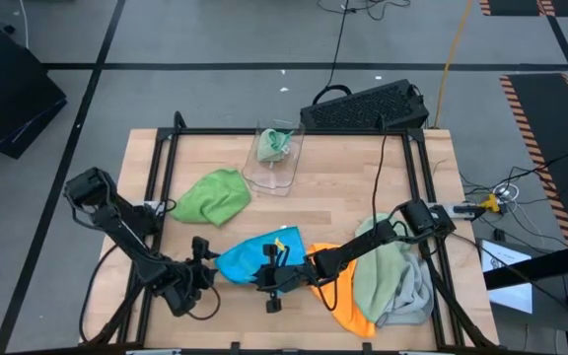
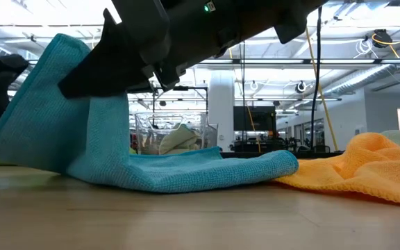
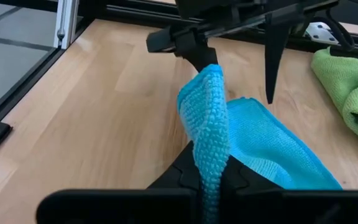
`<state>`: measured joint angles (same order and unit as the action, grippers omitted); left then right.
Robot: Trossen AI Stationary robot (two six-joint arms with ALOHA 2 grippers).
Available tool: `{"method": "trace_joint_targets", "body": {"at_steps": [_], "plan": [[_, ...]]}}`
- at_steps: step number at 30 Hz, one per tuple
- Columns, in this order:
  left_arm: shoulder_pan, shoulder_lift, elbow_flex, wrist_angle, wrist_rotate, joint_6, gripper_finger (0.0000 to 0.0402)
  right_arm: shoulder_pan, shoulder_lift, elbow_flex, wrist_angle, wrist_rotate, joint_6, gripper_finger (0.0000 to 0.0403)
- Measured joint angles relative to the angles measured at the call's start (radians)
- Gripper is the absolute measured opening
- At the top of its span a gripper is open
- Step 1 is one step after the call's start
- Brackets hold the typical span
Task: Fold microfiber towels
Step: Fold the blue towel
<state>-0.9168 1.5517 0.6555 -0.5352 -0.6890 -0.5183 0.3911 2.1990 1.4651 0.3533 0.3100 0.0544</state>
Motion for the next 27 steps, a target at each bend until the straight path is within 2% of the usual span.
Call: {"method": "trace_joint_targets", "body": {"at_steps": [3, 6, 16, 22, 27], "plan": [[0.01, 0.0, -0.022, 0.011, -0.001, 0.008, 0.0228, -0.004, -0.001, 0.0, 0.003, 0.0, 0.008, 0.0004], [0.018, 0.0, -0.033, 0.014, -0.013, 0.008, 0.0199, -0.008, -0.008, 0.0, -0.001, 0.0, 0.009, 0.0004], [0.026, 0.0, -0.032, 0.071, -0.027, 0.065, 0.0014, -0.012, -0.037, 0.0, -0.025, 0.0, 0.009, 0.0004], [0.029, -0.028, 0.045, 0.016, -0.059, 0.064, 0.0007, -0.016, -0.046, 0.0, -0.09, 0.0, -0.02, 0.0004], [0.048, -0.107, 0.166, -0.087, -0.075, 0.06, 0.0005, -0.024, -0.132, -0.001, -0.187, 0.002, -0.06, 0.0004]]}}
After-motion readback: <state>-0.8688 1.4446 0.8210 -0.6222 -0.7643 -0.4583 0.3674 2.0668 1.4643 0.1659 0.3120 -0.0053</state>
